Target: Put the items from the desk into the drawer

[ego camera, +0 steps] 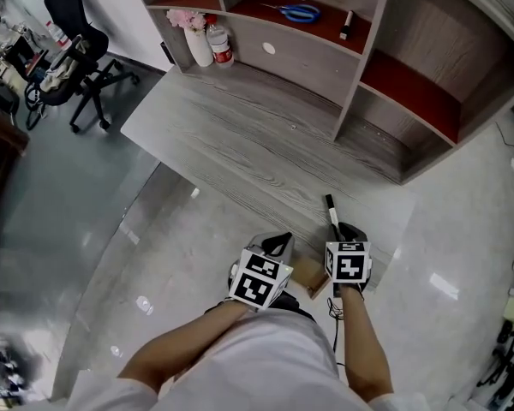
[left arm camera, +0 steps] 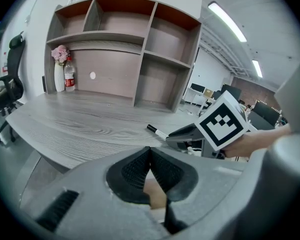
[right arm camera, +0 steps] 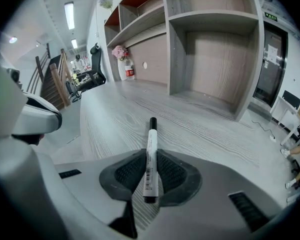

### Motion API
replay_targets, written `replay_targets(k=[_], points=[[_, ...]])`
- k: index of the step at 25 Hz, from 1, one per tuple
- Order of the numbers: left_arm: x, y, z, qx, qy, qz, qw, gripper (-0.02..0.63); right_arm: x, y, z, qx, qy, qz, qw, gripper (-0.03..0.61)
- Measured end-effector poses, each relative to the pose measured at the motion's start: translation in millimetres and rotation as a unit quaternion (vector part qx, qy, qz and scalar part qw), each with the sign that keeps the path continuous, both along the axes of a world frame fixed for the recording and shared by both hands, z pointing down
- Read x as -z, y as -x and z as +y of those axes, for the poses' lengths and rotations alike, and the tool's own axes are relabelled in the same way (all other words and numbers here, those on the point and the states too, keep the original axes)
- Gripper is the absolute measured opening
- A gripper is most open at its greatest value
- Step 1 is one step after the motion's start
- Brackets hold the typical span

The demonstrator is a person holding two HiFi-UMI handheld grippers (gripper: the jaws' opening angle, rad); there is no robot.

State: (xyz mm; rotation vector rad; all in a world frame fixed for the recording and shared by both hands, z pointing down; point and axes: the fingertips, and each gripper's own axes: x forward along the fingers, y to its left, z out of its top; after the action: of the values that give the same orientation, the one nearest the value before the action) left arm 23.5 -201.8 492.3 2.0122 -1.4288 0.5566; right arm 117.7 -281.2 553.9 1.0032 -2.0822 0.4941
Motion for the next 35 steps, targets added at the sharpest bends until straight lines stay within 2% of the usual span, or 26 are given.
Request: replay_targets(k=[18,35], points=[[-4,15,57,-0.073,-0.002,0.028,0.9970,0.002,24,19,87,-0.058,-0.021,-0.014,0.998,0.051],[-35,15,116,-0.093,0.013,0.050,0.9943,0.002,29,37,174,-0.094,-0.034,-0.045,0.994,0.051]])
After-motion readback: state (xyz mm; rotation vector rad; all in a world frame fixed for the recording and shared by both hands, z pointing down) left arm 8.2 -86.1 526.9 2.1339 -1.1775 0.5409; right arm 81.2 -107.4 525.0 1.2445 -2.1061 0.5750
